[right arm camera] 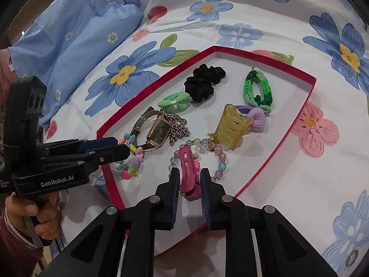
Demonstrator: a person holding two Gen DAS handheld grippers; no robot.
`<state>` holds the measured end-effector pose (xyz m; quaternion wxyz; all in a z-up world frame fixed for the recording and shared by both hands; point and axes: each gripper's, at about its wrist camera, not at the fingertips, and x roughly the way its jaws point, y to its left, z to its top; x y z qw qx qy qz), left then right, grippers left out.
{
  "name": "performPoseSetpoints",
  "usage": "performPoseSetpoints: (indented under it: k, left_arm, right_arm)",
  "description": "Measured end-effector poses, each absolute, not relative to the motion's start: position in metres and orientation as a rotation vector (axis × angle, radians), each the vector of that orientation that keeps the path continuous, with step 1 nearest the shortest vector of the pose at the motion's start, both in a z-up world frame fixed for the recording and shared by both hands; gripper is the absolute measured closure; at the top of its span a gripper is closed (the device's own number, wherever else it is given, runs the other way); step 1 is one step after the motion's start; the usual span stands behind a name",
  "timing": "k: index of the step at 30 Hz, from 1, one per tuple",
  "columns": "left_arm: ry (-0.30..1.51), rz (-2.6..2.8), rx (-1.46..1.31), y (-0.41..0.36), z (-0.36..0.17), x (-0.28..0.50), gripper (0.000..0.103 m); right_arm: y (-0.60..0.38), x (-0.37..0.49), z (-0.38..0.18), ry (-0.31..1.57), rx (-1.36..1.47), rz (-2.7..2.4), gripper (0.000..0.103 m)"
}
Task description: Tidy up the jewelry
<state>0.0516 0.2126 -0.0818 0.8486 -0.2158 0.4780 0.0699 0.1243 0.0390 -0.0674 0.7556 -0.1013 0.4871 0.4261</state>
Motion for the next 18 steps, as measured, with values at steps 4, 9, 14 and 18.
performPoseSetpoints:
  k: [4,9,14,18]
  left_arm:
    - [0.998,0.154,-0.458,0.213,-0.077,0.048,0.058]
    - [0.983,0.162,-0.464,0.213,-0.07,0.041,0.051]
    - [0.962,0.18,-0.478,0.213,-0.06,0.03,0.033]
    - [0.931,0.202,-0.486,0.211,-0.051,0.019,0.021]
  right_arm:
    - [0.033,0.124,-0.062,1.041,-0.179,0.919,0.073]
    - [0.023,0.125,-0.052,1.018,-0.137,0.901,0.069]
    - [0.004,0.122,-0.038,0.952,-0.069,0.856,0.06]
    - [-0.014,0.12,-0.027,0.91,0.005,0.836,0.052]
